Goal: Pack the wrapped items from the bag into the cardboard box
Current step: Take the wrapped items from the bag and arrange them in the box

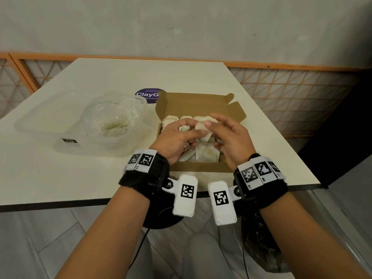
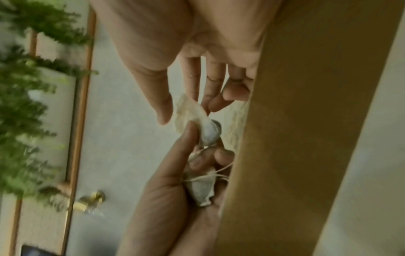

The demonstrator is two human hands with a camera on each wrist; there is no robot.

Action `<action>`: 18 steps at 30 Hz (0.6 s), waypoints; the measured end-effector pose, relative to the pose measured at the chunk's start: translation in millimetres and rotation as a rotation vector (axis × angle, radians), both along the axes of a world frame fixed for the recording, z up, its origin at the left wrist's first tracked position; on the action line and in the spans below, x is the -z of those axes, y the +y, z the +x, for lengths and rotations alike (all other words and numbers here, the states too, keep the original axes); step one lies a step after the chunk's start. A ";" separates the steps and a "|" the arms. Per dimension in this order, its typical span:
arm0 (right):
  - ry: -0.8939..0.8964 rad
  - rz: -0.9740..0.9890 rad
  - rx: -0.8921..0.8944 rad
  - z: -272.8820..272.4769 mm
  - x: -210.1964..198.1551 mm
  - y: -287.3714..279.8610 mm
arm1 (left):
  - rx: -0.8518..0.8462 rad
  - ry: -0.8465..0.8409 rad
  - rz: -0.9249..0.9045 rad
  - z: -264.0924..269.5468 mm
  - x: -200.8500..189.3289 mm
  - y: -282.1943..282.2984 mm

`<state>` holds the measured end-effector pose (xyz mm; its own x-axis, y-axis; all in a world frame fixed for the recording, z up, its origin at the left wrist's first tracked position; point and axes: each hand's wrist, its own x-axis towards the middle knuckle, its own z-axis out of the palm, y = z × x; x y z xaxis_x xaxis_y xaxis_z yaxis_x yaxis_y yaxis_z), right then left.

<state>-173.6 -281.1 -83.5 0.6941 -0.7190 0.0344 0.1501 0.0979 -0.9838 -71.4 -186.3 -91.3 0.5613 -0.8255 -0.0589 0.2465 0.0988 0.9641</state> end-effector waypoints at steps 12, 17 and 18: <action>0.696 -0.772 -0.270 -35.1 -54.5 -50.9 | -0.091 0.119 -0.002 4.0 1.2 -4.7; 0.934 -0.958 -0.405 -25.3 -52.0 -65.7 | -0.113 0.146 -0.008 5.7 1.9 -5.0; 0.949 -0.976 -0.385 -21.5 -47.3 -68.7 | -0.114 0.148 -0.010 5.3 1.6 -4.9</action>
<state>-195.1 -349.8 -36.2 0.8787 -0.4407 -0.1834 -0.4766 -0.7884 -0.3890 -66.0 -191.2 -92.9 0.6370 -0.7580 -0.1401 0.3726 0.1437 0.9168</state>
